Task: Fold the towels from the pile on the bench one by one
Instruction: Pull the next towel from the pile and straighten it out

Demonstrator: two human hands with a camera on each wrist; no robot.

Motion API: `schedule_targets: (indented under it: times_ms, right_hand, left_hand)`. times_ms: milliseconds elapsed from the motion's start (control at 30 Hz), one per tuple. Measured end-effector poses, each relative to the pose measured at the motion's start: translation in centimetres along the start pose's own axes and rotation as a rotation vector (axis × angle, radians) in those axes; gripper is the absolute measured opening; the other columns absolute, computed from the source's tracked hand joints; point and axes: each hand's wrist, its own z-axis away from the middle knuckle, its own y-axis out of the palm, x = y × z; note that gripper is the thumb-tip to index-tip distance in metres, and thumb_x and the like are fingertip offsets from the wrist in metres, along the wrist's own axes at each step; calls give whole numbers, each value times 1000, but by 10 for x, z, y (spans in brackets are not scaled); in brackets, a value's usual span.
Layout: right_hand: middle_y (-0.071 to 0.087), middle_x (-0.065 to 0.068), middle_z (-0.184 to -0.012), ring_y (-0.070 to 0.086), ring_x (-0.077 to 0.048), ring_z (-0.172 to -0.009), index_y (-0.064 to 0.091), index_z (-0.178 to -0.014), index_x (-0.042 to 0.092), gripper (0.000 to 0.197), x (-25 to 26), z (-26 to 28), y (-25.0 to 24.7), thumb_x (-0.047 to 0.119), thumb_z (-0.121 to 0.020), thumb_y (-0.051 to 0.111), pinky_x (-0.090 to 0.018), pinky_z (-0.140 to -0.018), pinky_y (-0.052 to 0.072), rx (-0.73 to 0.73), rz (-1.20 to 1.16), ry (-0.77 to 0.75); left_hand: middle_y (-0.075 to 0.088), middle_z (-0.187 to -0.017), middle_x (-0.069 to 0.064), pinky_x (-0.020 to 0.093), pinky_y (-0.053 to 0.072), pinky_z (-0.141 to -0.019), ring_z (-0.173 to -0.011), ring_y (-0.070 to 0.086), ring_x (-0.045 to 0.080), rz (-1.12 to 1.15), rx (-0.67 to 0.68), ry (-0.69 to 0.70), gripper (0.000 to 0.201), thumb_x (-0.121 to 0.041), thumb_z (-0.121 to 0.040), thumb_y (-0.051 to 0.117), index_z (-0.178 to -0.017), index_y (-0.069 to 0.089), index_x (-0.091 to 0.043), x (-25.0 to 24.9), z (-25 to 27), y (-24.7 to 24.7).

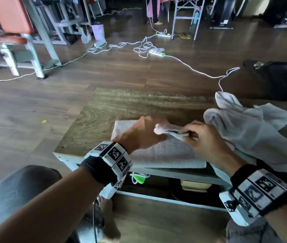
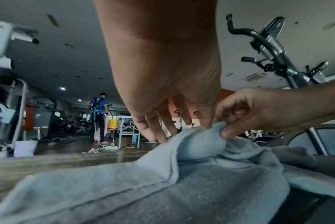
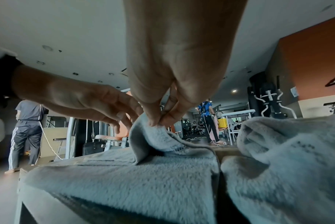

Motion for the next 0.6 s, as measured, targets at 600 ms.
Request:
schedule_targets:
  times_ms: [600]
  right_hand:
    - [63, 1, -92, 64, -18, -82, 70, -88, 13, 17, 2, -25, 2, -2, -80, 71, -45, -73, 56, -169, -82, 7]
  left_hand:
    - [59, -56, -13, 24, 46, -62, -52, 51, 0, 287, 34, -17, 22, -13, -97, 50, -87, 70, -8, -18, -36, 12]
